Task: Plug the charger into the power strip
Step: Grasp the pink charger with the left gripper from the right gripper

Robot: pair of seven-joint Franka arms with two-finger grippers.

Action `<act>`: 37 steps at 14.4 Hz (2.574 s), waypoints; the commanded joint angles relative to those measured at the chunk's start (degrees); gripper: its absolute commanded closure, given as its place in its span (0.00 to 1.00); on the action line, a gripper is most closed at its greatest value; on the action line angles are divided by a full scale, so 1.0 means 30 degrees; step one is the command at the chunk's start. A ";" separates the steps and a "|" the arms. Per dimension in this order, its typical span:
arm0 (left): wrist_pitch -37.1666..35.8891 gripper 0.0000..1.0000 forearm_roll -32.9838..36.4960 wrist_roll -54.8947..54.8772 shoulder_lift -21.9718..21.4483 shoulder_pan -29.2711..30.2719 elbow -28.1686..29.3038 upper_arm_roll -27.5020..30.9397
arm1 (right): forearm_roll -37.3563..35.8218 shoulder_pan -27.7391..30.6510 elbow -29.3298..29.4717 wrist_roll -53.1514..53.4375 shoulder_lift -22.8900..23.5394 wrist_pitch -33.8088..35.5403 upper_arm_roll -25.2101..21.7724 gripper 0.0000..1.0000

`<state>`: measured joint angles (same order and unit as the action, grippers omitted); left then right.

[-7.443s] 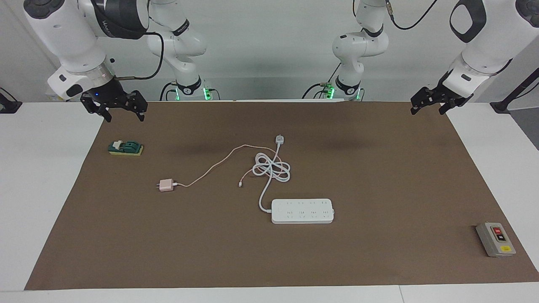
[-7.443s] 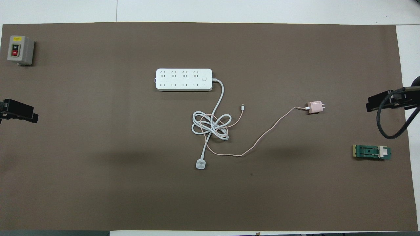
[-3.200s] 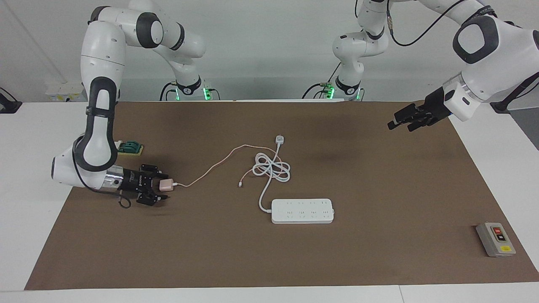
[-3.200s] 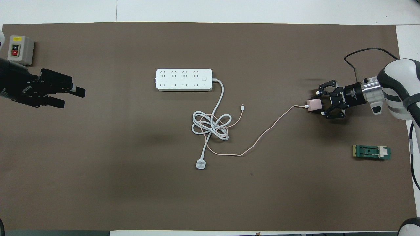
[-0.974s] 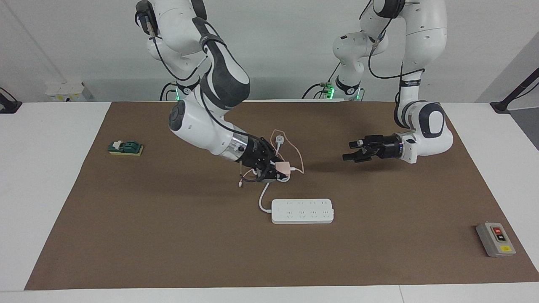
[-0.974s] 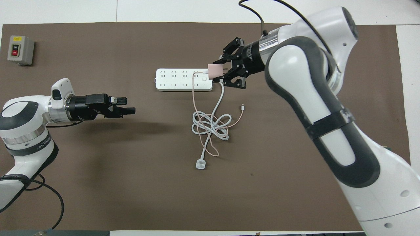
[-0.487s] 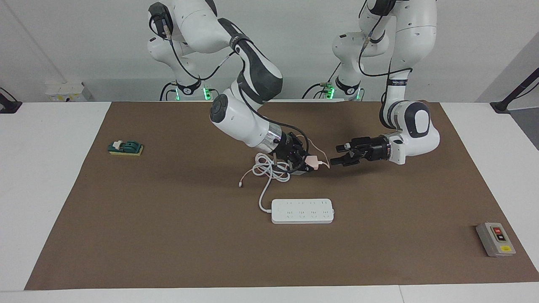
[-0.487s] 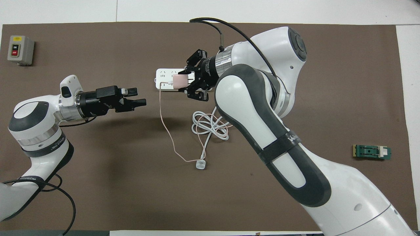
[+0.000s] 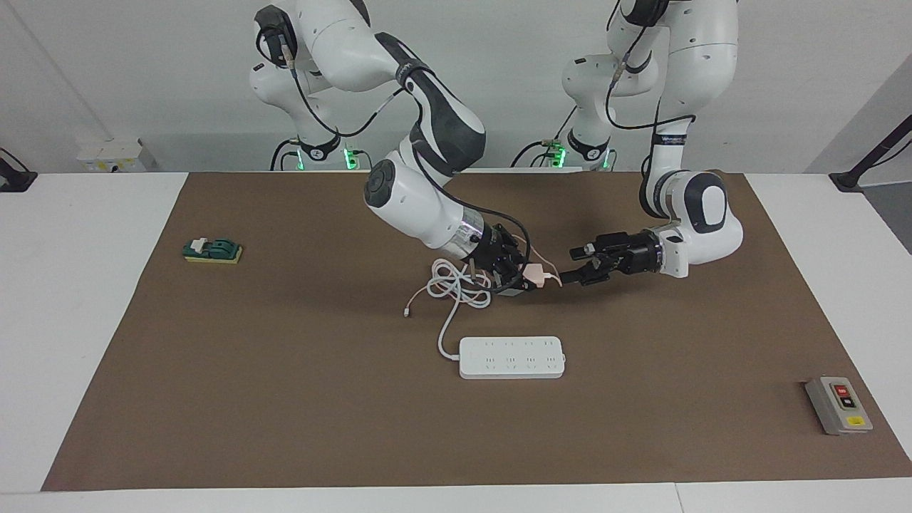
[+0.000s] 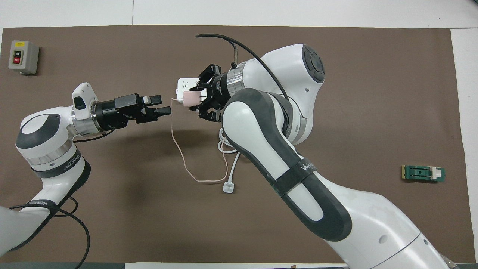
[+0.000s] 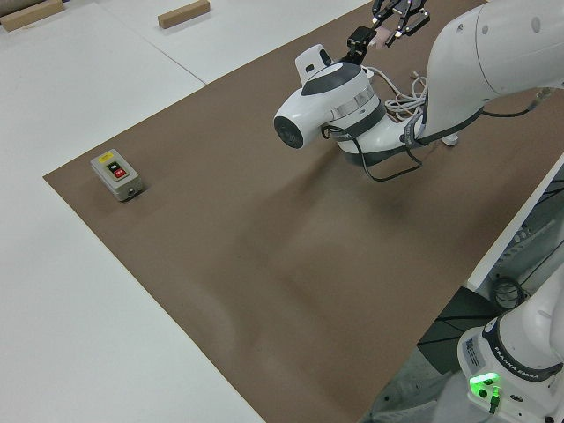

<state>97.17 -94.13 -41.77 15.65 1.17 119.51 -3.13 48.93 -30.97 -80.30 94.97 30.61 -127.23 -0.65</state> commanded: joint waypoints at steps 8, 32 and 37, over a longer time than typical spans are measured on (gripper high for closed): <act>0.0159 0.02 -0.0440 -0.0608 0.1521 -0.0245 -0.1811 0.0193 | 0.0946 -0.0223 0.0282 0.0393 0.0138 -0.0246 -0.0046 1.00; 0.1449 0.04 -0.0938 -0.1959 -0.0237 -0.1827 0.0066 0.0135 | 0.1415 -0.0194 0.0282 0.0393 0.0138 -0.0275 -0.0046 1.00; 0.1508 0.05 -0.0938 -0.1373 0.0056 -0.1857 -0.0842 0.0135 | 0.1473 -0.0193 0.0282 0.0393 0.0138 -0.0393 -0.0046 1.00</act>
<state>101.10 -95.85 -47.58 16.28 -3.77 117.93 -3.09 51.63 -31.31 -80.27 95.10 30.61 -127.36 -0.66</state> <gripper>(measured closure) 0.044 0.529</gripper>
